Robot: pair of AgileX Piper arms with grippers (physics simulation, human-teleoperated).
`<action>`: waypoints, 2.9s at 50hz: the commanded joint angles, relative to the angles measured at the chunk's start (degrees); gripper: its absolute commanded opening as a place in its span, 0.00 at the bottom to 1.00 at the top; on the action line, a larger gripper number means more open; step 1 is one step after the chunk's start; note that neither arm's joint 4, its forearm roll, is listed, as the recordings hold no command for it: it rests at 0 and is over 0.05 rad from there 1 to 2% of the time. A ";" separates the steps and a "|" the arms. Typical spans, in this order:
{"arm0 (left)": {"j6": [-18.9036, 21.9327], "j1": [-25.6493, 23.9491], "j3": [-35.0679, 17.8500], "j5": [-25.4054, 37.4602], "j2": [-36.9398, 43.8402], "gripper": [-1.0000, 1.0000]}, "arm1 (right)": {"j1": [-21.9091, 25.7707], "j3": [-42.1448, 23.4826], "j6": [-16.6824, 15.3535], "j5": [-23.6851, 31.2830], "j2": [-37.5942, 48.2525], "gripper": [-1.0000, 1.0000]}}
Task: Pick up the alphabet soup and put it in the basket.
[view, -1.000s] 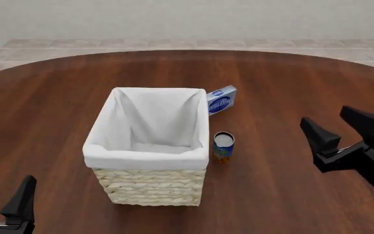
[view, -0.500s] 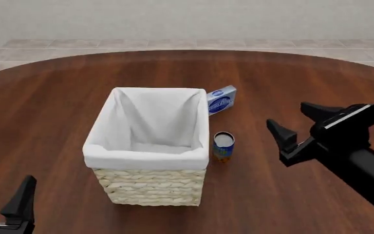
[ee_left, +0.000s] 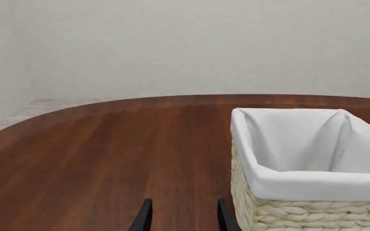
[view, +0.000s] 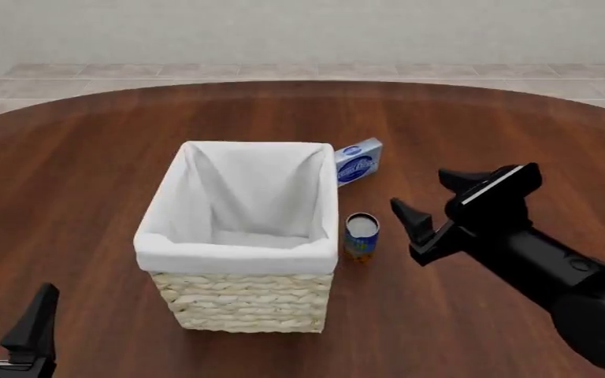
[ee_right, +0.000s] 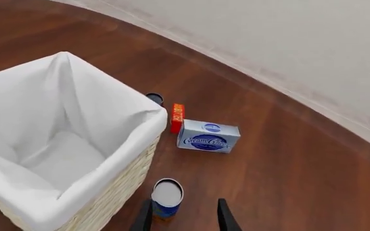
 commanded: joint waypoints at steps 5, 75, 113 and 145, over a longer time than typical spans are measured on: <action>0.00 0.00 0.00 0.00 0.00 1.00 | 2.46 -2.08 1.85 -1.15 5.31 1.00; 0.00 0.00 0.00 0.00 0.00 1.00 | 0.42 -6.72 0.82 -2.98 18.25 1.00; 0.00 0.00 0.00 0.00 0.00 1.00 | 0.05 -10.07 0.40 -2.18 24.12 1.00; 0.00 0.00 0.00 0.00 0.00 1.00 | 0.65 -10.61 1.48 -4.25 27.67 1.00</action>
